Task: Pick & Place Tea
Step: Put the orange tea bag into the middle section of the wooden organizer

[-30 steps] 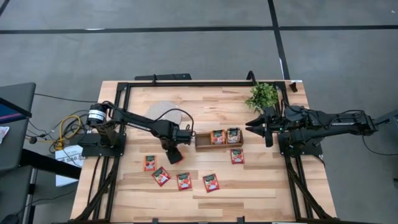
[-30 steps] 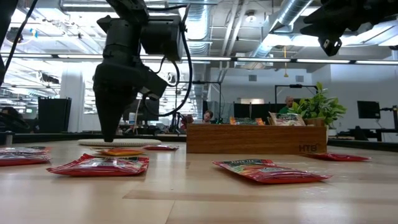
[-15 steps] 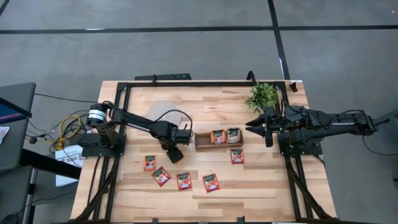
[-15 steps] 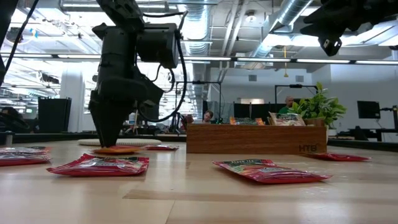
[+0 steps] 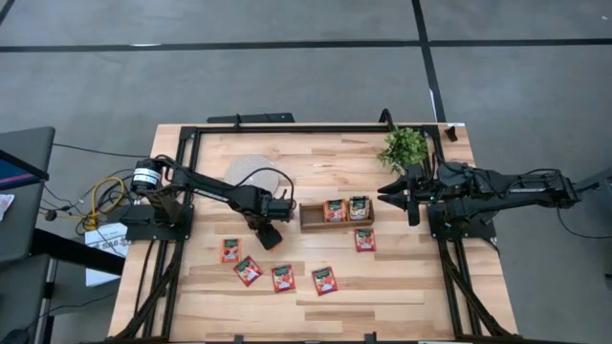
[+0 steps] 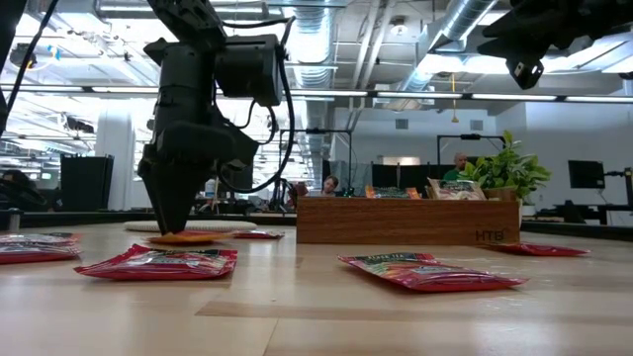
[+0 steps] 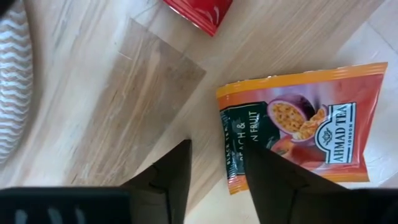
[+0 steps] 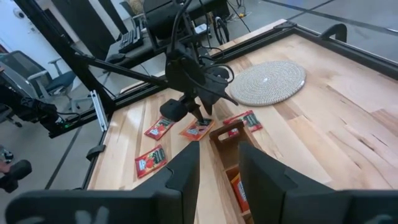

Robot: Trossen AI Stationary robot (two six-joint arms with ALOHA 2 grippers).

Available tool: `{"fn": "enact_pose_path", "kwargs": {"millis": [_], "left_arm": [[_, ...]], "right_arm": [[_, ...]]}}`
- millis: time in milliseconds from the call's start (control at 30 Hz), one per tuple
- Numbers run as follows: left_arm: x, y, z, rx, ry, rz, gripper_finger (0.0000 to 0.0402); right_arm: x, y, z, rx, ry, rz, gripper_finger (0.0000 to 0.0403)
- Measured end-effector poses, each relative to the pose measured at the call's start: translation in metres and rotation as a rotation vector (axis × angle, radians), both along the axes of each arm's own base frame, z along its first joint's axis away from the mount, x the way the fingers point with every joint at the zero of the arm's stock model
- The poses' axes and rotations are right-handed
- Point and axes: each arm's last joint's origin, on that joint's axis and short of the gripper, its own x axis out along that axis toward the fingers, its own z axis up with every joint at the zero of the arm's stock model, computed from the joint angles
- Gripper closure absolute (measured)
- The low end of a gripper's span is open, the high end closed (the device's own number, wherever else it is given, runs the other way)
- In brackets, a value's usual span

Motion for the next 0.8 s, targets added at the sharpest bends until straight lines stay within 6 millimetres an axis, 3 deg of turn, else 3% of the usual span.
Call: {"fn": "enact_pose_path", "kwargs": {"millis": [433,800], "left_arm": [[0.0022,0.0000,-0.0008,0.000,-0.022,-0.001,0.0391],[0.0003,-0.0001,0.0066,0.007,-0.046,-0.042,0.0401]], "right_arm": [[0.0000,0.0000,0.0000,0.000,0.000,0.000,0.0302],[0.0000,0.0000,0.0000,0.000,0.000,-0.001,0.0302]]}}
